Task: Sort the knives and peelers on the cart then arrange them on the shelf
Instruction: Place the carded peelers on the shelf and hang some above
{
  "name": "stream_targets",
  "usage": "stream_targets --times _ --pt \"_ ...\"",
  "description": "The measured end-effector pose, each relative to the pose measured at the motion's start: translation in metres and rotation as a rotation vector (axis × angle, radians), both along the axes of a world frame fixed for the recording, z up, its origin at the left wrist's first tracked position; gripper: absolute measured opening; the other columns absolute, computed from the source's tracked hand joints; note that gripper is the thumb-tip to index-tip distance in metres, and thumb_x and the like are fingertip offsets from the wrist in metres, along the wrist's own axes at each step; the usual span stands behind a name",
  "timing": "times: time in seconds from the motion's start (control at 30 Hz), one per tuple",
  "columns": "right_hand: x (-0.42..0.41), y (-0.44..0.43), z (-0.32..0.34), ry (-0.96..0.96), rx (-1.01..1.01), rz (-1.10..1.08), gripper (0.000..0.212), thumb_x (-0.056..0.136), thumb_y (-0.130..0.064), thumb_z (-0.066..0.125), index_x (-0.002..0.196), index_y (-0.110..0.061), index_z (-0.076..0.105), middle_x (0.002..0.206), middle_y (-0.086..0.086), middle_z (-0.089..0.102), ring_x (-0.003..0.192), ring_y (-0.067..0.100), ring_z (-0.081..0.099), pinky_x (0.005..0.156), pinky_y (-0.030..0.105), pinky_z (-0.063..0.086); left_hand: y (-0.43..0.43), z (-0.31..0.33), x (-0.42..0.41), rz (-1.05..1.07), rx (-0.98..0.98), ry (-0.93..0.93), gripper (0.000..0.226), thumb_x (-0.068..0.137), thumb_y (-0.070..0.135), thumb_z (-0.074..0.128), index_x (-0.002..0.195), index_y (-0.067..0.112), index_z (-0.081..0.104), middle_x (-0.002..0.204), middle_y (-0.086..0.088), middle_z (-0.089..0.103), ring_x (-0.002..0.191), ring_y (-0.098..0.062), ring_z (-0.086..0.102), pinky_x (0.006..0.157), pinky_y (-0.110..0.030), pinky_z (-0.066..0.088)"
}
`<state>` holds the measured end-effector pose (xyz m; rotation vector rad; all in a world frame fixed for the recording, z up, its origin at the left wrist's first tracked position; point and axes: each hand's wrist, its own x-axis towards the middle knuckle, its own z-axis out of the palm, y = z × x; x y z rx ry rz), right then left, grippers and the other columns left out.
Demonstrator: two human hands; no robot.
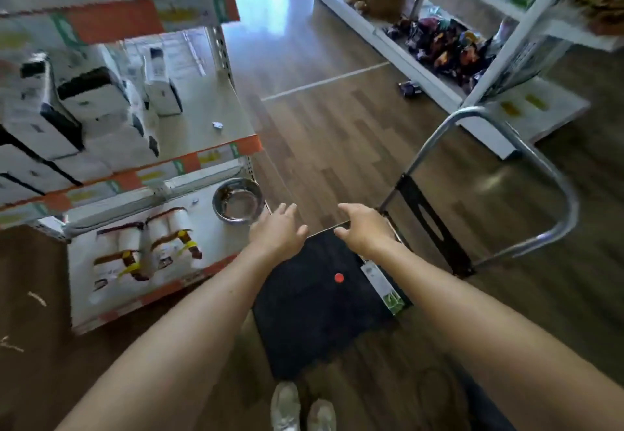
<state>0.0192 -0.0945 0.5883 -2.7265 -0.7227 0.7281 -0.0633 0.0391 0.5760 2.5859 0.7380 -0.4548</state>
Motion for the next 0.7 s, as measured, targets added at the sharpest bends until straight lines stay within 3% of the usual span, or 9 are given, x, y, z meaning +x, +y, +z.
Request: stream_targets --times 0.2,0.4,0.6,0.7 --pt "0.015 -0.055 -0.153 0.112 -0.063 -0.154 0.050 0.090 -0.029 0.054 0.138 -0.020 0.042 0.141 0.002 0.048 0.128 0.023 0.047 0.100 0.035 0.043 -0.055 -0.158 0.034 0.019 -0.154 0.035 0.052 0.092 0.040 0.041 0.141 0.020 0.036 0.144 -0.005 0.045 0.130 -0.028 0.043 0.103 -0.041 0.040" --pt "0.040 -0.105 -0.356 0.156 -0.108 -0.221 0.042 0.091 -0.030 0.055 0.131 -0.020 0.048 0.137 0.005 0.051 0.125 0.027 0.049 0.096 0.037 0.044 -0.114 -0.362 0.069 0.152 -0.339 0.119 0.053 0.095 0.035 0.042 0.143 0.016 0.034 0.142 -0.008 0.047 0.132 -0.027 0.041 0.103 -0.032 0.036" --pt "0.113 -0.115 -0.535 -0.031 0.012 -0.293 0.037 0.089 -0.028 0.057 0.123 -0.016 0.055 0.127 0.007 0.057 0.118 0.028 0.053 0.089 0.033 0.044 -0.130 -0.540 0.141 0.375 -0.494 -0.118 0.046 0.094 0.029 0.043 0.138 0.016 0.045 0.140 -0.003 0.050 0.128 -0.023 0.047 0.104 -0.028 0.035" --pt "0.148 -0.107 -0.587 -0.127 0.040 -0.285 0.041 0.088 -0.033 0.057 0.125 -0.016 0.052 0.129 0.009 0.055 0.119 0.030 0.051 0.090 0.035 0.044 -0.123 -0.601 0.168 0.587 -0.750 -0.288 0.035 0.091 0.025 0.046 0.121 0.014 0.059 0.128 -0.008 0.060 0.113 -0.025 0.060 0.101 -0.036 0.045"
